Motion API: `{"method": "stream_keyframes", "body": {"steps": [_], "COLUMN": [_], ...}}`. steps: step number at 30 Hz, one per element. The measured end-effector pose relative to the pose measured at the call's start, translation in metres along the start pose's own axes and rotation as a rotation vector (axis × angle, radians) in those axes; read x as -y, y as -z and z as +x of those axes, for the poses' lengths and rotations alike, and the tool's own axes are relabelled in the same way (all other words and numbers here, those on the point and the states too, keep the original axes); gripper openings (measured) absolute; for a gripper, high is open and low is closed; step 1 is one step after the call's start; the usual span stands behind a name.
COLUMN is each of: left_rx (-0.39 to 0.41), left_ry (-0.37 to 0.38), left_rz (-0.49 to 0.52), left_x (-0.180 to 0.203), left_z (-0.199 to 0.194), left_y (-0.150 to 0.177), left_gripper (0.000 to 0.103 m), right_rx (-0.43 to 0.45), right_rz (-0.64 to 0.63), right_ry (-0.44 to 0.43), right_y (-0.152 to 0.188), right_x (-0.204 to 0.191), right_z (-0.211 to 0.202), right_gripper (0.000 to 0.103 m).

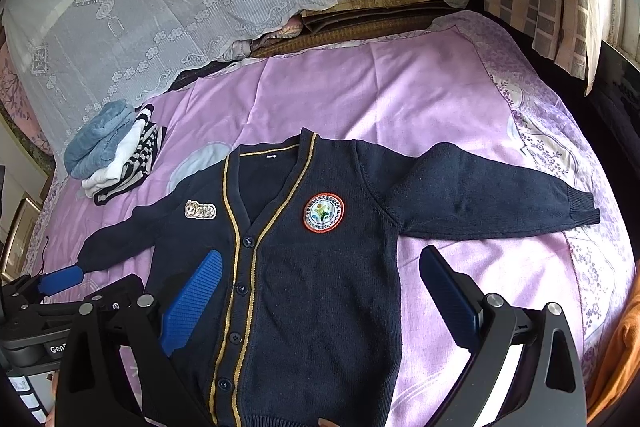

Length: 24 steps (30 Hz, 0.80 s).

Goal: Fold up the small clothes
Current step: 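Grasp the cuff of the cardigan sleeve with the right tool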

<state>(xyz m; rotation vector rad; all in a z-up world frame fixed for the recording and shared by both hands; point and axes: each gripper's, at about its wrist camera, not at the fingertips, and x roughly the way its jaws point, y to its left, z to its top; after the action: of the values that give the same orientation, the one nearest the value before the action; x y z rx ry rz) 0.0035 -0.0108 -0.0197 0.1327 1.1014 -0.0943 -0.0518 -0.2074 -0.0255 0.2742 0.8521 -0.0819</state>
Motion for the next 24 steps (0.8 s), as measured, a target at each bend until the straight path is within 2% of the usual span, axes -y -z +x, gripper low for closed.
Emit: {"method": "stream_keyframes", "body": {"steps": [3,8,12,18,22,24], "left_rx": [-0.004,0.005,0.041,0.143,0.157,0.151], "left_ry": [-0.005,0.020,0.016,-0.031,-0.033,-0.040], "left_rz": [0.007,0.092,0.228,0.479,0.606,0.653], "left_x": [0.006,0.029,0.072,0.161,0.216,0.237], "left_z": [0.003,0.015,0.027,0.054,0.080,0.095], "left_y": [-0.001,-0.009,-0.016,-0.018,-0.016,-0.014], "left_gripper": [0.098,0.098,0.098,0.097,0.078,0.074], "right_rx": [-0.018,-0.037,-0.019,0.034,0.095,0.124], "right_rz": [0.025,0.136,0.323,0.596,0.763,0.836], "right_ry": [-0.015,-0.074,-0.101,-0.068,-0.023,0.005], "right_y": [-0.003,-0.008,-0.008,0.005,0.016,0.023], "right_x": [0.004,0.031,0.082,0.173,0.235,0.265], "right_z": [0.004,0.012,0.017,0.022,0.022,0.021], "right_gripper": [0.099,0.099,0.099,0.099,0.099,0.097]}}
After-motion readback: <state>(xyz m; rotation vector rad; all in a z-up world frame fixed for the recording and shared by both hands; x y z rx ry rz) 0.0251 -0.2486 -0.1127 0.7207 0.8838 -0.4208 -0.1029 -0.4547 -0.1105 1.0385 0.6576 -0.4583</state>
